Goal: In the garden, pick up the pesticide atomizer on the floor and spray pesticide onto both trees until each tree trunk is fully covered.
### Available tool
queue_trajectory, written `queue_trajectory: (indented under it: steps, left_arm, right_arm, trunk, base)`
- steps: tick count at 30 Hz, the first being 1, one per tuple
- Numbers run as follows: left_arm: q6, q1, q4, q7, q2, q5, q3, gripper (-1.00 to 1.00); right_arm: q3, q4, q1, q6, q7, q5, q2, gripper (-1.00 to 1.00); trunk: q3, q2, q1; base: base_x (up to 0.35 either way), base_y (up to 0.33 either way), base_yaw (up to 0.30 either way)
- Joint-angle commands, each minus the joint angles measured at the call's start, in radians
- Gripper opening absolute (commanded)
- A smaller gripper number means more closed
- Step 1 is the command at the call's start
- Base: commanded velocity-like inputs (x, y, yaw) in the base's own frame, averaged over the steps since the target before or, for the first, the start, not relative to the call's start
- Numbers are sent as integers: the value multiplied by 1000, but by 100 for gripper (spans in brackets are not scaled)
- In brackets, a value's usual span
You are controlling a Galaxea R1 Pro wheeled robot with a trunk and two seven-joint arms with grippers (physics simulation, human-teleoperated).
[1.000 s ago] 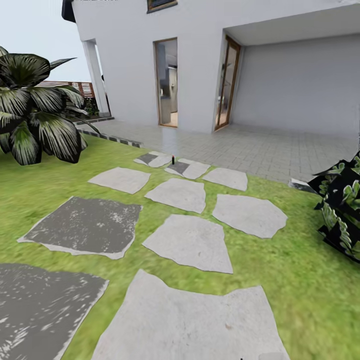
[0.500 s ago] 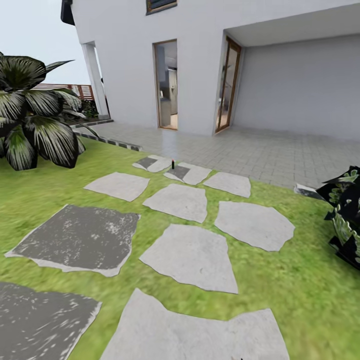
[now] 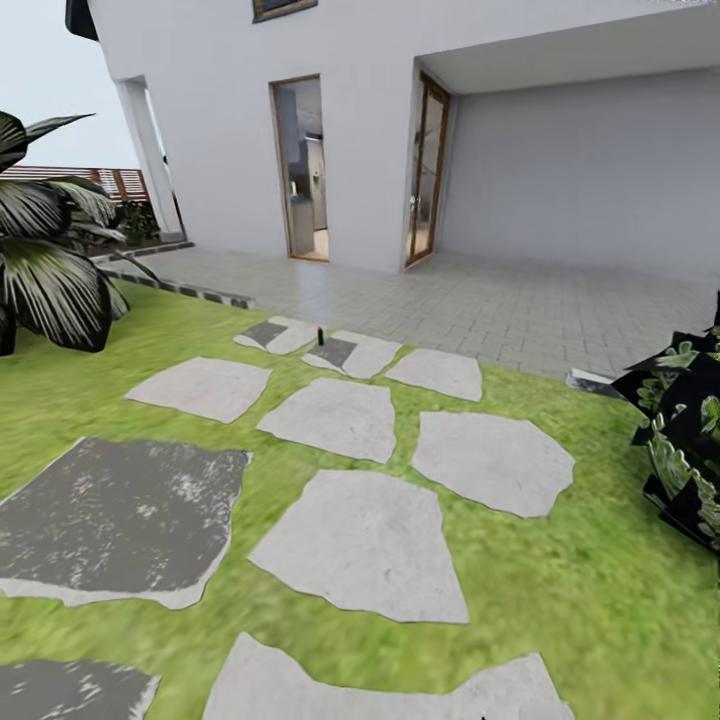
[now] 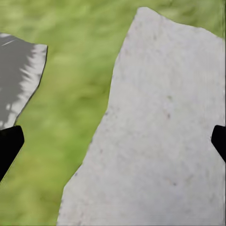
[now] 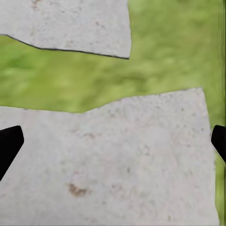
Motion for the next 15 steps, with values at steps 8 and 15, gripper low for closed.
queue_trajectory:
  steps: [8, 15]
  left_arm:
    - [-3, -1, 1, 0, 0, 1, 3, 100]
    - [-3, -1, 2, 0, 0, 1, 3, 100]
  right_arm:
    - [1, 1, -1, -3, 0, 6, 0, 100]
    - [1, 1, -1, -3, 0, 6, -1, 100]
  trunk:
    - [-1, 0, 0]
    - [-1, 0, 0]
  base:
    - [339, 0, -64]
    - [339, 0, -2]
